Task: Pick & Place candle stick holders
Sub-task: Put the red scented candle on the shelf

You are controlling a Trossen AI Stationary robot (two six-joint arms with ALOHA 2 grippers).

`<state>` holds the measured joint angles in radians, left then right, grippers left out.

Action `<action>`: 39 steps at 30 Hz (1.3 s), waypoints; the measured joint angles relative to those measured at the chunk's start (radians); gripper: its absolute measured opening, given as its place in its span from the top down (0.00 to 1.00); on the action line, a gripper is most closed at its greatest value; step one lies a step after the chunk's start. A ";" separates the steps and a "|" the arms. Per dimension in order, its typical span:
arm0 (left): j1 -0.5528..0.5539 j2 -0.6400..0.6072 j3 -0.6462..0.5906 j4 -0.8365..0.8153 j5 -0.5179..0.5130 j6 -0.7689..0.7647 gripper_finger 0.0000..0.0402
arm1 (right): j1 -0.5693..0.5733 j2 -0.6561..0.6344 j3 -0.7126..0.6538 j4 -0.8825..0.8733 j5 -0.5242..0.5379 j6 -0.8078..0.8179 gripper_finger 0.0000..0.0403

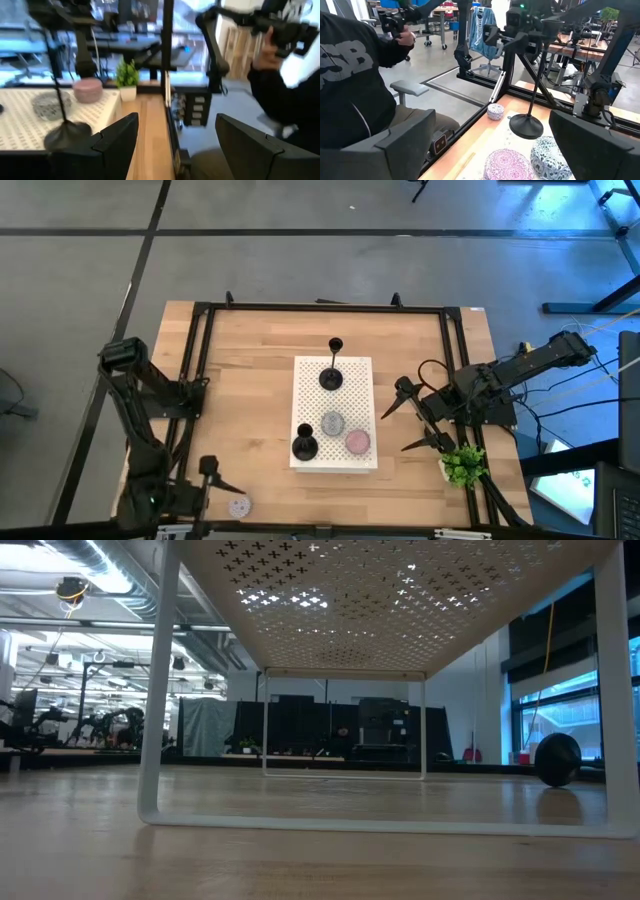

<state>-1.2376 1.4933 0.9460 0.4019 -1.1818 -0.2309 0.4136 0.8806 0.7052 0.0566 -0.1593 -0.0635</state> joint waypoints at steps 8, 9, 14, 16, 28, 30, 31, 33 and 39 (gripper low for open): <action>0.112 0.000 0.166 -0.615 0.263 -0.471 0.35 | 0.000 0.000 0.000 -0.004 0.000 0.000 0.03; 0.128 0.000 0.174 -0.669 0.306 -0.525 0.35 | 0.000 0.000 0.000 -0.006 0.000 0.000 0.03; 0.205 0.000 0.184 -0.841 0.535 -0.726 0.35 | 0.000 0.000 0.000 -0.008 0.000 0.000 0.03; 0.223 0.002 0.184 -0.875 0.598 -0.774 0.35 | 0.000 0.000 0.000 -0.008 0.000 0.000 0.03; 0.231 0.017 0.184 -0.909 0.664 -0.845 0.35 | 0.000 0.000 0.000 -0.008 0.000 0.005 0.03; 0.236 0.029 0.184 -0.922 0.695 -0.874 0.35 | 0.000 0.000 0.000 -0.008 0.000 0.014 0.03; 0.241 0.037 0.184 -0.930 0.719 -0.894 0.35 | 0.000 0.000 0.000 -0.010 0.000 0.016 0.03; 0.249 0.057 0.184 -0.955 0.776 -0.937 0.35 | 0.000 0.000 0.000 -0.013 0.000 0.019 0.03; 0.268 0.114 0.184 -0.950 0.901 -0.991 0.35 | 0.000 0.000 0.000 -0.013 0.000 0.019 0.03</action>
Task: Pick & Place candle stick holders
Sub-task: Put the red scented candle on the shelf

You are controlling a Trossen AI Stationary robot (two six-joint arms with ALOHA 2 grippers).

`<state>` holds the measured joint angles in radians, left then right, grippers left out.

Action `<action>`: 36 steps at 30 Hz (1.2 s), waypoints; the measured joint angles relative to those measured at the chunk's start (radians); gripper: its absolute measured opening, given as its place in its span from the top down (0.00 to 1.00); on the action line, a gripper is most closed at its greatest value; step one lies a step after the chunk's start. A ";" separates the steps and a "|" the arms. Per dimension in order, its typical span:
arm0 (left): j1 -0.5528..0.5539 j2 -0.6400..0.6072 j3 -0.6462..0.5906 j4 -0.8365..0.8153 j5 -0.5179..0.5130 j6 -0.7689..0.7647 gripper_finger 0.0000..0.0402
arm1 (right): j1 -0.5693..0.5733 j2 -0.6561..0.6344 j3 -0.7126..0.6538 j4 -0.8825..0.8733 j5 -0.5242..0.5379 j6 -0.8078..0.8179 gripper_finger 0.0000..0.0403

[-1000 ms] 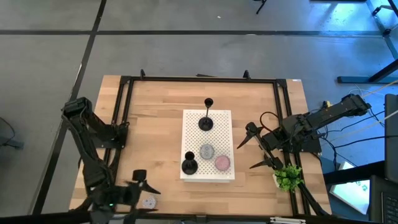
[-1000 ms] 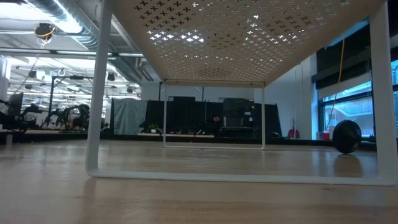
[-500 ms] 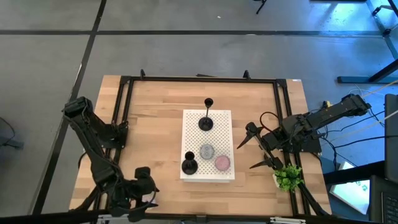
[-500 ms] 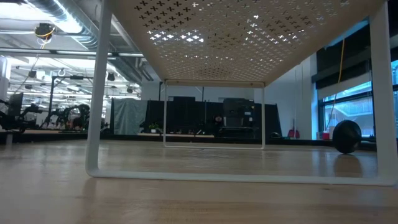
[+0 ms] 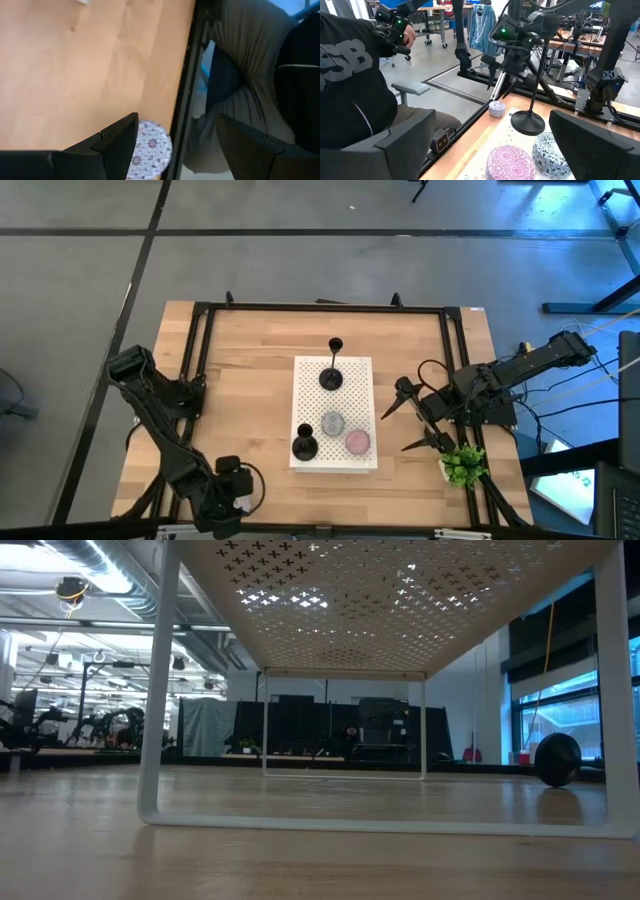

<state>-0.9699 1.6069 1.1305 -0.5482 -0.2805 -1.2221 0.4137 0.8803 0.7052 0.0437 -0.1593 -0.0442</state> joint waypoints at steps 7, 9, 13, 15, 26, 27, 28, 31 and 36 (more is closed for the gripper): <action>-0.006 0.022 0.000 0.100 0.093 -0.052 0.35 | 0.000 0.000 0.000 -0.002 0.000 0.000 0.03; -0.012 0.026 0.000 0.141 0.114 -0.059 0.35 | 0.000 0.000 0.000 -0.003 0.000 0.000 0.03; -0.013 0.043 0.000 0.197 0.153 -0.086 0.35 | 0.000 0.000 0.000 -0.003 0.000 0.005 0.03; -0.012 0.059 0.000 0.202 0.184 -0.109 0.35 | 0.000 0.000 0.000 -0.003 -0.001 0.012 0.03; -0.007 0.204 0.000 0.245 0.359 -0.168 0.35 | 0.000 0.000 0.000 -0.011 0.000 0.014 0.03; -0.006 0.214 0.000 0.243 0.374 -0.173 0.35 | 0.000 0.000 0.000 -0.011 0.000 0.014 0.03; -0.004 0.221 0.000 0.237 0.389 -0.179 0.35 | 0.000 0.000 0.000 -0.011 0.000 0.014 0.03; -0.001 0.232 0.000 0.226 0.412 -0.175 0.37 | 0.000 0.000 0.000 -0.011 0.000 0.014 0.03; 0.016 0.234 0.000 0.192 0.387 -0.131 0.44 | 0.000 0.000 0.000 -0.011 0.000 0.014 0.03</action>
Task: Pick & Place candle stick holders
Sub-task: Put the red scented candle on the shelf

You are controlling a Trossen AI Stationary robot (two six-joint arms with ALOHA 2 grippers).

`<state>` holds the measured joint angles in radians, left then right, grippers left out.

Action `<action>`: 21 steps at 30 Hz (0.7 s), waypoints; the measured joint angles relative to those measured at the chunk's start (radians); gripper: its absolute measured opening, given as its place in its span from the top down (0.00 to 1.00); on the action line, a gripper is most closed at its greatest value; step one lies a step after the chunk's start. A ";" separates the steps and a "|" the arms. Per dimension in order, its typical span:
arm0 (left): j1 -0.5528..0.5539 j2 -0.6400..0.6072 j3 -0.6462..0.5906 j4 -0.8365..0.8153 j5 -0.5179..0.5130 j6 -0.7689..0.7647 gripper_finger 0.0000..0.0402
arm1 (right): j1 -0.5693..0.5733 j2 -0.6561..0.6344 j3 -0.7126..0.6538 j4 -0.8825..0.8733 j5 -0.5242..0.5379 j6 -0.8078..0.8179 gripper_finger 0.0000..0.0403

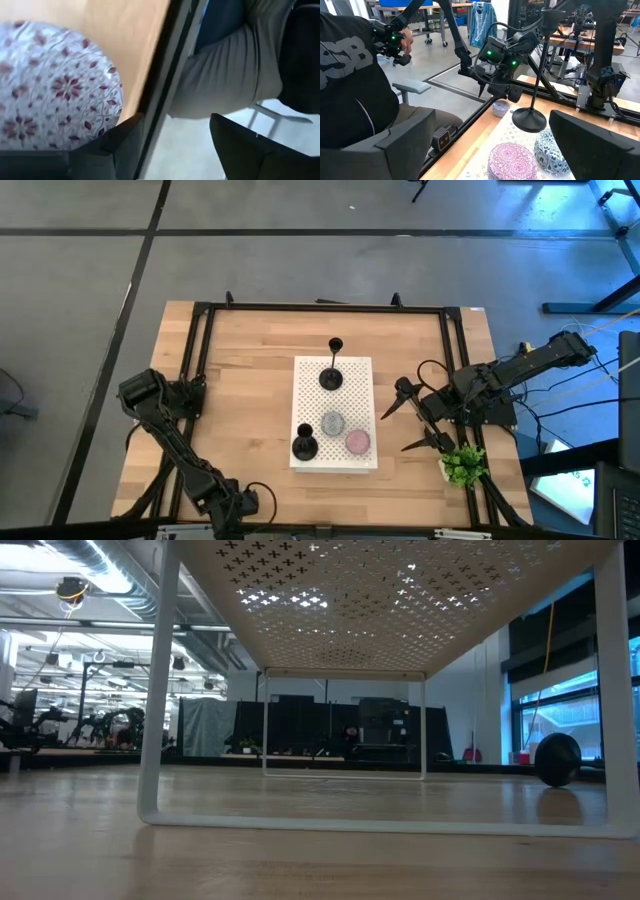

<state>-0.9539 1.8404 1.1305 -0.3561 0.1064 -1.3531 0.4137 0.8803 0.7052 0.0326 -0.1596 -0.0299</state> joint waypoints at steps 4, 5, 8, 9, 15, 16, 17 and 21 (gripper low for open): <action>0.014 0.000 0.000 -0.017 -0.030 0.040 0.50 | 0.000 0.000 0.000 0.000 0.000 0.000 0.03; 0.017 0.000 0.000 -0.026 -0.032 0.045 0.51 | 0.000 0.000 0.000 0.000 0.000 0.000 0.03; 0.021 0.000 0.000 -0.054 -0.039 0.050 0.53 | 0.000 0.000 0.000 0.000 0.000 0.000 0.03; 0.022 0.000 0.000 -0.069 -0.045 0.050 0.54 | 0.000 0.000 0.000 0.000 0.000 0.000 0.03; 0.021 0.000 0.000 -0.158 -0.101 0.058 0.53 | 0.000 0.000 0.000 -0.007 0.000 0.000 0.03; 0.021 0.000 0.000 -0.176 -0.114 0.058 0.53 | 0.000 0.000 0.000 -0.007 0.000 0.000 0.03; 0.021 0.000 0.000 -0.191 -0.124 0.058 0.54 | 0.000 0.000 0.000 -0.007 0.000 0.000 0.03; 0.021 0.000 0.000 -0.227 -0.162 0.068 0.55 | 0.000 0.000 0.000 -0.007 0.000 0.000 0.03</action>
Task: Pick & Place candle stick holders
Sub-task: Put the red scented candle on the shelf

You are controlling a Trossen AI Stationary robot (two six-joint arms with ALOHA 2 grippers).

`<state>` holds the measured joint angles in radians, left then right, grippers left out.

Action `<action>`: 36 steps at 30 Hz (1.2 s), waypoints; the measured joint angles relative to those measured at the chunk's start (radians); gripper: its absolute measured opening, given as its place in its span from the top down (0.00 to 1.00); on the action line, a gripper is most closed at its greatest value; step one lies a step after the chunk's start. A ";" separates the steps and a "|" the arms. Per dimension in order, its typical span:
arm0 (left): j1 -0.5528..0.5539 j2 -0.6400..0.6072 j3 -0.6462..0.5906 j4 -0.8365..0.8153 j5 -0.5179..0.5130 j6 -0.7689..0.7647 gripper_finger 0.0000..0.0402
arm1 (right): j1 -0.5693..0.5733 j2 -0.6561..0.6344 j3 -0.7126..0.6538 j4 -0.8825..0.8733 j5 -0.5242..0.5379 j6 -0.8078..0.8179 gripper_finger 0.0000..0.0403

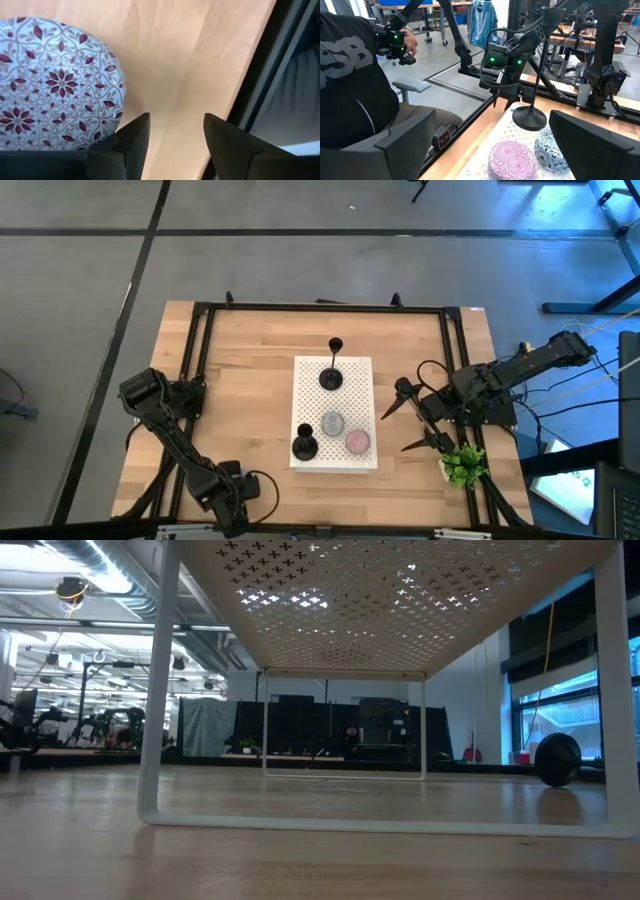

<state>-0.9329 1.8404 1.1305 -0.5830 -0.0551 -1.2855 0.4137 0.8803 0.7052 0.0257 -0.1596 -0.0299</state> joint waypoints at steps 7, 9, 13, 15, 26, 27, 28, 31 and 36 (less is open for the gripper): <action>0.014 0.000 0.000 -0.040 -0.066 0.049 0.55 | 0.000 0.000 0.000 0.000 0.000 0.000 0.03; 0.024 0.000 0.000 -0.073 -0.072 0.051 0.55 | 0.000 0.000 0.000 0.000 0.000 0.000 0.03; 0.032 0.000 0.000 -0.114 -0.040 0.051 0.55 | 0.000 0.000 0.000 0.000 0.000 0.000 0.03; 0.032 -0.003 0.000 -0.116 -0.025 0.050 0.55 | 0.000 0.000 0.000 0.000 0.000 0.000 0.03; -0.009 -0.156 0.000 -0.209 -0.253 -0.006 0.55 | 0.000 0.000 0.000 -0.003 0.000 0.000 0.03; -0.014 -0.172 0.000 -0.215 -0.262 -0.011 0.55 | 0.000 0.000 0.000 -0.003 0.000 0.000 0.03; -0.018 -0.187 0.000 -0.222 -0.269 -0.011 0.55 | 0.000 0.000 0.000 -0.003 0.000 0.000 0.03; -0.027 -0.225 0.000 -0.234 -0.299 -0.011 0.55 | 0.000 0.000 0.000 -0.004 0.000 0.000 0.03; -0.024 -0.269 0.000 -0.252 -0.405 -0.002 0.55 | 0.000 0.000 0.000 -0.003 0.000 0.000 0.03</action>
<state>-0.9567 1.5719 1.1301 -0.8345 -0.4606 -1.2877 0.4137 0.8803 0.7052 0.0223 -0.1596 -0.0303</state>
